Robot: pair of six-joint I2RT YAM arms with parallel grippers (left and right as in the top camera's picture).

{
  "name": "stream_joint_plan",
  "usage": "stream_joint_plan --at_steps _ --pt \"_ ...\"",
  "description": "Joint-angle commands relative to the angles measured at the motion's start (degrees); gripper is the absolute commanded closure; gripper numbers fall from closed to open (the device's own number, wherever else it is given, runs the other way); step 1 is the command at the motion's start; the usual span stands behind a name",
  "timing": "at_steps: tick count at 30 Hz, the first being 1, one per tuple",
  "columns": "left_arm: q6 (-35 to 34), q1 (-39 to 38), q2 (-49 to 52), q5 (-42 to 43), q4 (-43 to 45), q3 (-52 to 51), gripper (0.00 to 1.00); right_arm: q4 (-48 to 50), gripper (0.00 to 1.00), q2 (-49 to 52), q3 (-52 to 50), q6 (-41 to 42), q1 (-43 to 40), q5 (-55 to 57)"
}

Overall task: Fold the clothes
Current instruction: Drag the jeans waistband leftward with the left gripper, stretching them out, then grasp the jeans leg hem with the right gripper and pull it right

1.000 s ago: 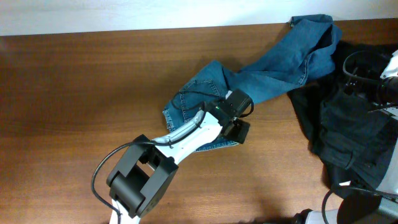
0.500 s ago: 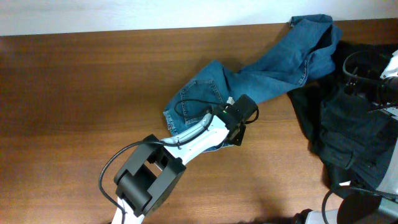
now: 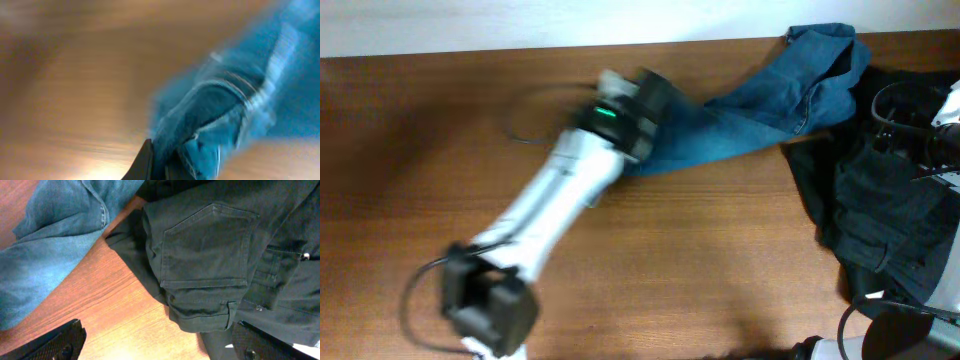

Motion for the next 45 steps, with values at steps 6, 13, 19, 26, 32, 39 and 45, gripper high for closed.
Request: stream_joint_plan --at_steps 6,13,19,26,32,39,45 --pt "0.5 31.4 -2.8 11.4 3.4 1.0 1.0 0.0 0.01 -1.3 1.1 0.5 -0.1 -0.5" --pt "0.3 43.8 0.8 14.9 6.1 1.0 0.82 0.0 0.01 -1.3 1.1 0.4 -0.1 -1.8" --pt "0.3 46.1 1.4 20.0 5.7 1.0 0.41 0.0 0.01 -1.1 1.1 -0.3 0.0 -2.3" --pt "0.3 45.9 1.4 20.0 4.0 1.0 0.19 1.4 0.01 1.8 1.1 -8.9 6.6 -7.2" --pt "0.3 45.9 1.5 20.0 -0.8 0.2 0.2 8.5 0.01 7.9 1.1 -9.2 12.3 -7.2" --pt "0.5 45.3 1.6 20.5 0.0 -5.4 0.2 23.6 0.01 19.2 1.1 -8.6 15.2 -7.8" --pt "0.5 44.2 1.6 20.5 0.0 -8.3 0.2 35.0 0.01 27.4 1.1 -5.7 16.3 -9.2"
